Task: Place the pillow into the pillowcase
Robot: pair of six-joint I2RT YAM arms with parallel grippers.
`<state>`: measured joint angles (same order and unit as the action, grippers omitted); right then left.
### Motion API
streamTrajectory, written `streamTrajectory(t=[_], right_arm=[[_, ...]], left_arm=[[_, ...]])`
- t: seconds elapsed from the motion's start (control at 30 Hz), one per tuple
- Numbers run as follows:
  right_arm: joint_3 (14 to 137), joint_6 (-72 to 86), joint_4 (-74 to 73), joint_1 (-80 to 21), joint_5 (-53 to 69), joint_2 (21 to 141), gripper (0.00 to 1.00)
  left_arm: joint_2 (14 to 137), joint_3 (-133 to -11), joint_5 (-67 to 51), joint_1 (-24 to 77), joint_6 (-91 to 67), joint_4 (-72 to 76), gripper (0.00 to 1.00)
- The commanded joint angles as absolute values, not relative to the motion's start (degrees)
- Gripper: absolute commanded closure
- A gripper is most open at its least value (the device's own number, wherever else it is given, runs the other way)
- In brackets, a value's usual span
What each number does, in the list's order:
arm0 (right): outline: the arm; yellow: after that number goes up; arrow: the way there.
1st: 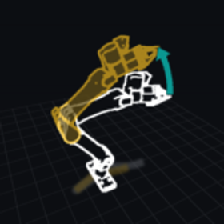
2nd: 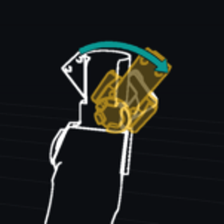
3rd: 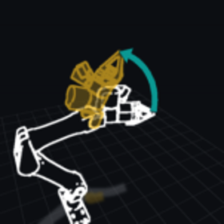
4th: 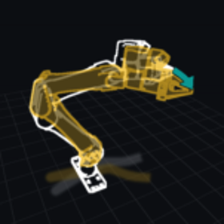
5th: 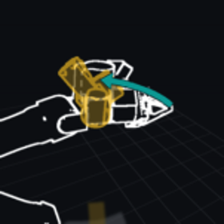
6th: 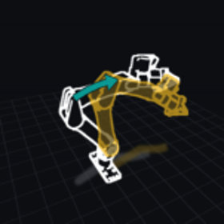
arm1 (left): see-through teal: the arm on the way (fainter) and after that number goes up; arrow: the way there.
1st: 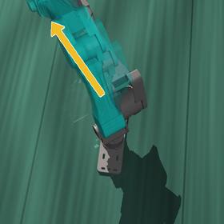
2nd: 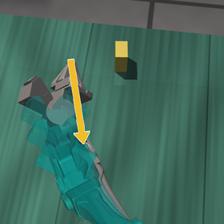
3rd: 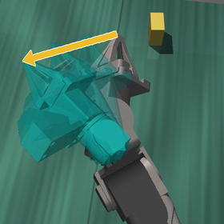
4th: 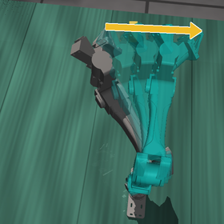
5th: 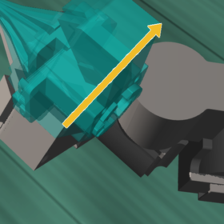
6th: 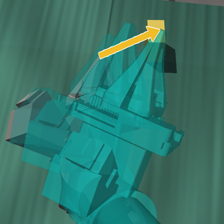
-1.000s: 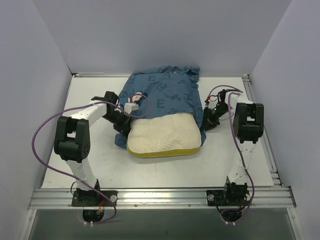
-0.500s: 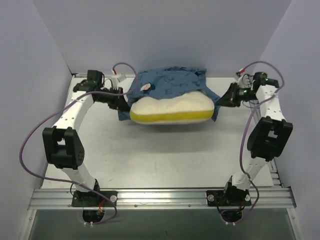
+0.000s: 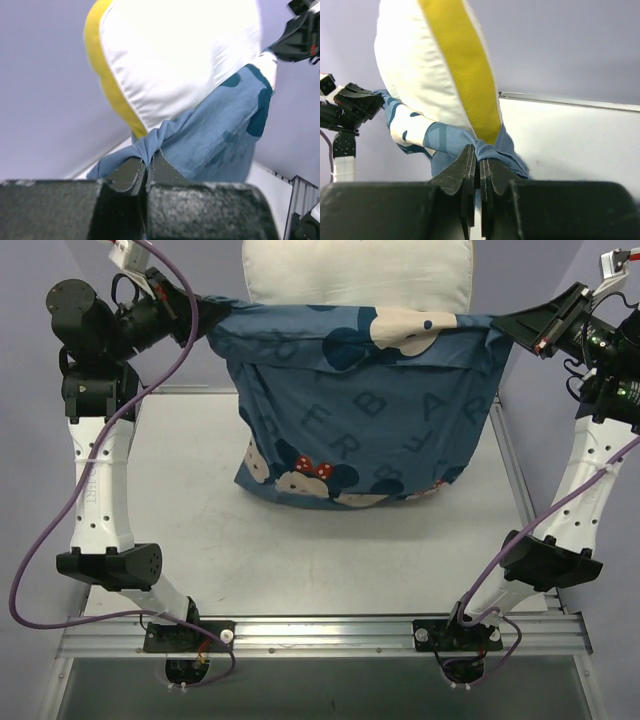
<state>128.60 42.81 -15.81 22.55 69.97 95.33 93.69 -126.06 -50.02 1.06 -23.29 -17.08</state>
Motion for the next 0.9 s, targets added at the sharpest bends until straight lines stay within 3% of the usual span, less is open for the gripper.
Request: streamTrajectory(t=[0.0,0.07,0.13,0.23,0.33,0.43,0.53,0.6,0.7,0.77,0.83,0.87], right_arm=[[125.8,52.6,-4.5,22.3,70.7,93.7,1.0],[119.3,51.9,-4.0,21.5,70.6,91.4,1.0],[120.9,52.0,-3.3,21.4,70.8,91.6,1.0],[136.0,51.6,-3.7,24.0,69.5,94.1,1.0],[138.6,51.5,-2.6,25.3,67.1,91.9,1.0],[125.8,52.0,5.3,23.0,64.8,84.9,1.0],[111.9,39.7,-7.0,16.9,62.3,79.1,1.0],[109.3,34.0,-11.5,14.2,61.4,78.4,1.0],[125.3,38.4,-11.7,18.1,60.7,86.2,1.0],[147.5,48.1,-9.5,25.9,59.5,95.4,1.0],[149.9,47.1,-5.1,29.1,57.5,95.5,1.0],[138.4,47.8,-1.9,30.1,57.0,90.4,1.0]], left_arm=[[93.4,-127.0,-50.2,0.4,-28.6,-6.7,1.0],[90.6,-119.4,-51.1,0.4,-29.1,-3.4,1.0],[89.0,-117.2,-50.3,0.4,-28.9,1.7,1.0],[89.2,-122.3,-47.2,-3.6,-31.4,8.1,1.0],[91.5,-131.1,-47.7,-5.4,-32.8,8.5,1.0],[89.2,-125.5,-49.2,-4.7,-38.1,13.1,1.0],[83.8,-108.6,-48.5,-0.5,-39.8,14.0,1.0],[81.2,-101.6,-48.6,4.5,-34.4,13.9,1.0],[85.2,-111.0,-42.2,0.4,-34.4,14.3,1.0],[90.9,-130.4,-41.6,-6.0,-41.1,15.5,1.0],[97.8,-145.4,-41.5,-9.5,-41.9,10.0,1.0],[97.8,-144.3,-42.4,-9.8,-41.4,11.2,1.0]])
